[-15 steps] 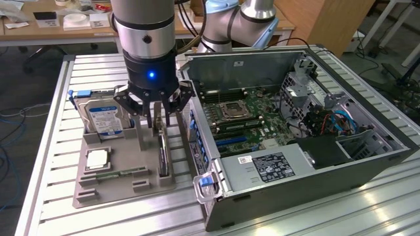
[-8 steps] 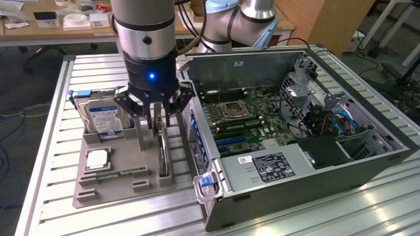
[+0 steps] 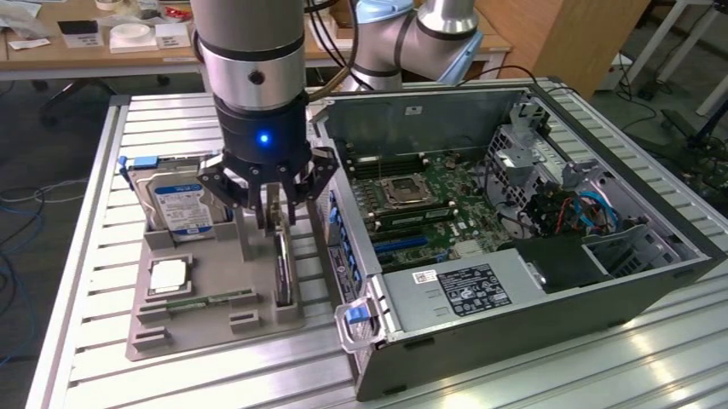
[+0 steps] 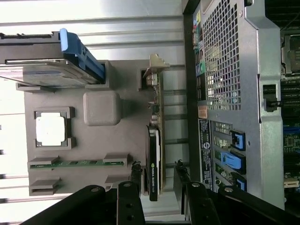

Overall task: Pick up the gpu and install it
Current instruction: 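Pick up the gpu and move the gpu toward the slot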

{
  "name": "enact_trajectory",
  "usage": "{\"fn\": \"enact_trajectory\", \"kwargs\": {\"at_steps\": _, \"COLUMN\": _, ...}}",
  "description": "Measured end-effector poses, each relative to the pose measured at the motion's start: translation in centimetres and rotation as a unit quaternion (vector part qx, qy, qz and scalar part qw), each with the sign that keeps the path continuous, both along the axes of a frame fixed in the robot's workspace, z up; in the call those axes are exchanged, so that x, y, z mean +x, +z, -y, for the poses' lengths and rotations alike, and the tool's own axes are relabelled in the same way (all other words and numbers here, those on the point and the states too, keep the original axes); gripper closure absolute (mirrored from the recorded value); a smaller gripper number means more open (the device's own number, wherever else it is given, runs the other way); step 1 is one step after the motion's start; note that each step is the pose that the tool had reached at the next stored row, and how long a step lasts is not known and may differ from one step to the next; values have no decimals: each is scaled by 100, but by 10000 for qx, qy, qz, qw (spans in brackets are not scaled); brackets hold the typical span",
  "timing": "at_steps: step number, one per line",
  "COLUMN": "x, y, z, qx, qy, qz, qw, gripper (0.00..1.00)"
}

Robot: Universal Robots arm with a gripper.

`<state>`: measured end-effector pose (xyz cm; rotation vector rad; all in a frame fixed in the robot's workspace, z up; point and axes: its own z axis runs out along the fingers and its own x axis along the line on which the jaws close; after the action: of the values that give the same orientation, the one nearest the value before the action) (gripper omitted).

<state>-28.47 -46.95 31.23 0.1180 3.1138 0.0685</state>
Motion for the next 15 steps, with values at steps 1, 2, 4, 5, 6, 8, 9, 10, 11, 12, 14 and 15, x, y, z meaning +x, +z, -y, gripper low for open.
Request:
{"fn": "enact_trajectory", "kwargs": {"at_steps": 1, "x": 0, "y": -13, "z": 0, "qx": 0, "qy": 0, "qz": 0, "qw": 10000, "gripper": 58}}
{"fn": "enact_trajectory", "kwargs": {"at_steps": 2, "x": 0, "y": -21, "z": 0, "qx": 0, "qy": 0, "qz": 1, "qw": 10000, "gripper": 58}}
{"fn": "enact_trajectory", "kwargs": {"at_steps": 4, "x": 0, "y": -21, "z": 1, "qx": -1, "qy": 0, "qz": 0, "qw": 10000, "gripper": 58}}
{"fn": "enact_trajectory", "kwargs": {"at_steps": 5, "x": 0, "y": -21, "z": 1, "qx": -1, "qy": 0, "qz": -1, "qw": 10000, "gripper": 58}}
{"fn": "enact_trajectory", "kwargs": {"at_steps": 6, "x": 0, "y": -21, "z": 1, "qx": -1, "qy": 0, "qz": -1, "qw": 10000, "gripper": 58}}
{"fn": "enact_trajectory", "kwargs": {"at_steps": 8, "x": 0, "y": -22, "z": 1, "qx": 0, "qy": 1, "qz": 0, "qw": 10000, "gripper": 58}}
{"fn": "enact_trajectory", "kwargs": {"at_steps": 9, "x": 0, "y": -22, "z": 1, "qx": 0, "qy": 0, "qz": 0, "qw": 10000, "gripper": 58}}
{"fn": "enact_trajectory", "kwargs": {"at_steps": 10, "x": 0, "y": -22, "z": 1, "qx": 0, "qy": 0, "qz": 0, "qw": 10000, "gripper": 58}}
{"fn": "enact_trajectory", "kwargs": {"at_steps": 11, "x": 0, "y": -22, "z": 1, "qx": 0, "qy": 0, "qz": 0, "qw": 10000, "gripper": 58}}
{"fn": "enact_trajectory", "kwargs": {"at_steps": 12, "x": 1, "y": -22, "z": 1, "qx": -1, "qy": 0, "qz": 0, "qw": 10000, "gripper": 58}}
{"fn": "enact_trajectory", "kwargs": {"at_steps": 14, "x": 1, "y": -38, "z": 0, "qx": 2, "qy": 0, "qz": 2, "qw": 10000, "gripper": 58}}
{"fn": "enact_trajectory", "kwargs": {"at_steps": 15, "x": 0, "y": -49, "z": 0, "qx": 1, "qy": 0, "qz": 1, "qw": 10000, "gripper": 58}}
